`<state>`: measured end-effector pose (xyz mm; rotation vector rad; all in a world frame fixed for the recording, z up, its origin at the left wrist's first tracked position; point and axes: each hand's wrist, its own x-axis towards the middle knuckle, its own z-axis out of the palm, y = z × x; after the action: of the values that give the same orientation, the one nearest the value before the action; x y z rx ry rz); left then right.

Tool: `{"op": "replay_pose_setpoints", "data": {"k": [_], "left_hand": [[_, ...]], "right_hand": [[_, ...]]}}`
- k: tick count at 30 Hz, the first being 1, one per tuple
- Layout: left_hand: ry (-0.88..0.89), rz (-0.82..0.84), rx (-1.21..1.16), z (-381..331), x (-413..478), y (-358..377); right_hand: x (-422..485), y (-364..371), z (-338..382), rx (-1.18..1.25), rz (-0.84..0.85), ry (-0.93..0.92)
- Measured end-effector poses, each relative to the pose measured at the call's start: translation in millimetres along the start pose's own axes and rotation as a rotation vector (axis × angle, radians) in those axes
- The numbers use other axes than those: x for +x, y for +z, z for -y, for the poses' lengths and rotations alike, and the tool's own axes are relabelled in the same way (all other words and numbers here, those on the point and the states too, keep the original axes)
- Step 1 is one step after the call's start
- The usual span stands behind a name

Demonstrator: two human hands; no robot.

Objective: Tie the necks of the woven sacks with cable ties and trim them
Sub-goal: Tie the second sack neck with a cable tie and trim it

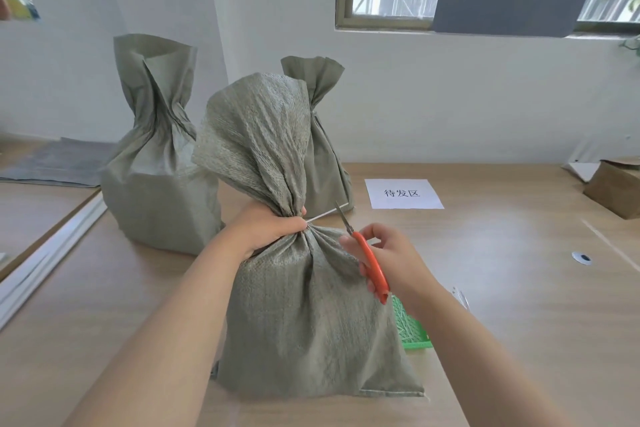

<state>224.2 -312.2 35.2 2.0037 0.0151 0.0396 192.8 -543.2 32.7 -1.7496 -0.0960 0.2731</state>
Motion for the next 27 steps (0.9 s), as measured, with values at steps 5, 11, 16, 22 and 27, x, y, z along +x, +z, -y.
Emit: {"op": "replay_pose_setpoints", "data": {"k": [5,11,16,22,27], "left_hand": [[0.0,-0.013,-0.032,3.3,3.7,-1.2],[0.004,-0.02,-0.022,4.1,6.7,-0.4],[-0.023,-0.024,-0.023,5.0,9.9,-1.3],[-0.014,0.002,-0.048,4.3,13.6,-0.2],[-0.003,0.011,-0.054,4.5,12.6,-2.4]], "right_hand": [[-6.5,9.0,-1.7,-0.036,0.094,0.052],[-4.2,19.7,-0.5,-0.037,0.122,0.113],[-4.2,21.2,-0.5,0.004,0.157,0.113],[1.9,28.2,0.0,0.031,0.176,0.07],[4.4,35.0,-2.3,0.03,0.138,0.046]]}}
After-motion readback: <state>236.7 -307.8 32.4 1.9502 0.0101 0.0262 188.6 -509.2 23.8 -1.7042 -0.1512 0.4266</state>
